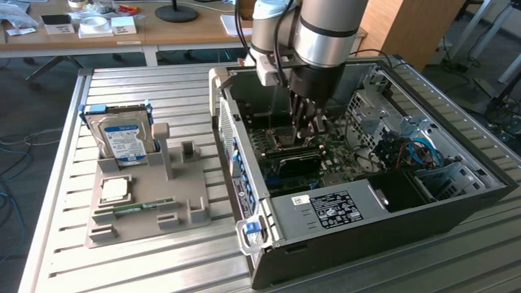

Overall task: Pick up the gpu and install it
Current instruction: 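Press down on the gpu until it lock into place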

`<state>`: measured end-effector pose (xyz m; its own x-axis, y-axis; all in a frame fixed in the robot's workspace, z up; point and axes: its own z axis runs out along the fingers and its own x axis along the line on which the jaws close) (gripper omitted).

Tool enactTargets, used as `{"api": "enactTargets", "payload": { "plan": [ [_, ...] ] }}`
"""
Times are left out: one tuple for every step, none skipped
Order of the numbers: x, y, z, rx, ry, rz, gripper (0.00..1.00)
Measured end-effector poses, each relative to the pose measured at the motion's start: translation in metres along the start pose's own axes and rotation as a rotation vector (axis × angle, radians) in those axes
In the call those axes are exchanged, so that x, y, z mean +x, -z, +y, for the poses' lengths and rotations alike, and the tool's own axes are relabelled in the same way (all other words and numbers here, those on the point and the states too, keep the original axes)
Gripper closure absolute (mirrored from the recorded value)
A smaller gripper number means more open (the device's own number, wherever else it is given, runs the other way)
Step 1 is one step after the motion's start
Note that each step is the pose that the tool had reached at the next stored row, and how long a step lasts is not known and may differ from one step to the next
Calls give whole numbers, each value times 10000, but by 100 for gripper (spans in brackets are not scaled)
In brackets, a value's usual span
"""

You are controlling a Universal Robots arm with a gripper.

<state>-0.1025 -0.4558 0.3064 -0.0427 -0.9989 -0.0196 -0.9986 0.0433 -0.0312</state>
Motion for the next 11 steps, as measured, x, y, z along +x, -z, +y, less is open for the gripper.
{"api": "enactTargets", "payload": {
  "plan": [
    [0, -17, 1, -1, 0, 1, 89],
    [0, -35, 1, -1, -1, 1, 89],
    [1, -53, 2, -1, -3, 2, 89],
    [1, -71, 2, -1, -6, 1, 89],
    [1, -90, 3, 0, -8, 1, 89],
    [1, -108, 3, 0, -10, 1, 89],
    [2, -127, 4, 0, -12, 1, 89],
    [2, -145, 5, 0, -15, 2, 89],
    [2, -164, 5, 0, -18, 2, 89],
    [2, -182, 6, 0, -21, 3, 89],
    [2, -198, 6, 0, -24, 4, 89]
  ]
}}
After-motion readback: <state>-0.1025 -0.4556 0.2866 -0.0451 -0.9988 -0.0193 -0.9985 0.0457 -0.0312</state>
